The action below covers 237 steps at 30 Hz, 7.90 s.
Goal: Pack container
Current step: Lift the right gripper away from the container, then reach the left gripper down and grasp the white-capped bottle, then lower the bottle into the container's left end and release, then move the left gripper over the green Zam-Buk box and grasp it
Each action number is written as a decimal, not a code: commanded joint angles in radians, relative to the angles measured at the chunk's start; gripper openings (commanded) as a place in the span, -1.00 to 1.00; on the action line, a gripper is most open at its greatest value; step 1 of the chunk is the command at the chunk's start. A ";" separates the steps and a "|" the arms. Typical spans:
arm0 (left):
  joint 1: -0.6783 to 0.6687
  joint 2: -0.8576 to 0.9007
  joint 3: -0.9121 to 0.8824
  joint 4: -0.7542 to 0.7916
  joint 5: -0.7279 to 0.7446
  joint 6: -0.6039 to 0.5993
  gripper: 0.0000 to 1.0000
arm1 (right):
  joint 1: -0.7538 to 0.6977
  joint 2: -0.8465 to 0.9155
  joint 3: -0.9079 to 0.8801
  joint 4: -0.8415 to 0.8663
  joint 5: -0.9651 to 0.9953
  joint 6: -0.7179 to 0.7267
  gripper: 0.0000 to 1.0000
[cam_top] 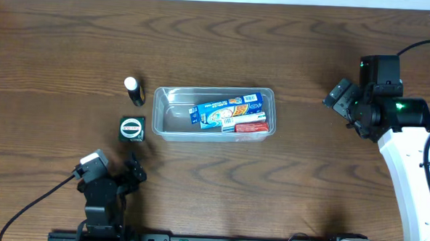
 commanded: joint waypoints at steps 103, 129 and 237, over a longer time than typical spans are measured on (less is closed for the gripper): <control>-0.274 1.292 1.039 -0.190 0.140 0.302 -0.60 | -0.007 -0.002 0.006 -0.001 0.003 0.016 0.98; -0.283 1.518 1.040 -0.027 0.140 0.297 0.38 | -0.007 -0.002 0.006 -0.001 0.003 0.016 0.99; 0.182 1.940 1.047 -0.393 0.346 0.432 0.55 | -0.007 -0.002 0.006 -0.001 0.003 0.016 0.98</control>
